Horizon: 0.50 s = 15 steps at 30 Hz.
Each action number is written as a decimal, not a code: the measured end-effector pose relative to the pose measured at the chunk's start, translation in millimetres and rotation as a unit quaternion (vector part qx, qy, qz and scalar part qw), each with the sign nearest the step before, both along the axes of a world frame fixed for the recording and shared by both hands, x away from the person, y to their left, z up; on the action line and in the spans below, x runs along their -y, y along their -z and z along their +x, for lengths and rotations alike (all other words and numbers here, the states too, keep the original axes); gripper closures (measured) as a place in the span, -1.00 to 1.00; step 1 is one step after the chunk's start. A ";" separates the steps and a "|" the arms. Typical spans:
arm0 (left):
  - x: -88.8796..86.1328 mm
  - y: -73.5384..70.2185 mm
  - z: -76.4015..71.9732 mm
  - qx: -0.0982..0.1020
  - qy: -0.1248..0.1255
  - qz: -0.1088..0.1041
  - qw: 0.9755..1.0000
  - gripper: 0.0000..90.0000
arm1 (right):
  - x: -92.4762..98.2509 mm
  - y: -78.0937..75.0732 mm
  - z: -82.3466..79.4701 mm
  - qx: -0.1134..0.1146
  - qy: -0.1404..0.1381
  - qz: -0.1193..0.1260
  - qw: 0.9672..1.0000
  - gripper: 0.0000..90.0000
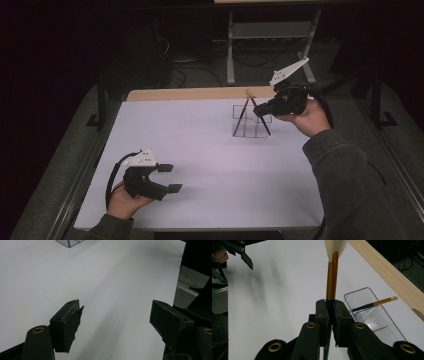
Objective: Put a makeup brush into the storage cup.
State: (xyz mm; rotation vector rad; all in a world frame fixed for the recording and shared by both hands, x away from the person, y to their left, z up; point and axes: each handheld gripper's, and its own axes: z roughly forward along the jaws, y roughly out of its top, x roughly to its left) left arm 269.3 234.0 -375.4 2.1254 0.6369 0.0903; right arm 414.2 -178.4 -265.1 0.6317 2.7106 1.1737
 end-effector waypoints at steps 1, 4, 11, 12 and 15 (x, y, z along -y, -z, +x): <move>-0.3 0.1 0.2 0.001 0.000 0.001 1.000 -0.47 | -0.4 -0.9 1.0 -0.003 0.001 0.000 1.000 0.84; -0.4 0.4 0.5 0.001 0.001 0.001 1.000 -0.47 | -1.8 -2.1 5.3 0.002 0.001 -0.001 1.000 0.84; -1.8 0.6 1.0 0.001 0.000 0.000 1.000 -0.48 | -6.0 -5.0 16.0 -0.002 0.006 0.000 1.000 0.84; -2.1 0.4 1.1 0.000 0.000 -0.001 1.000 -0.48 | -6.1 -5.1 17.7 0.000 0.005 0.000 1.000 0.84; -2.1 0.9 1.1 -0.001 0.000 -0.001 1.000 -0.48 | -6.8 -6.2 21.2 -0.004 0.011 0.002 1.000 0.84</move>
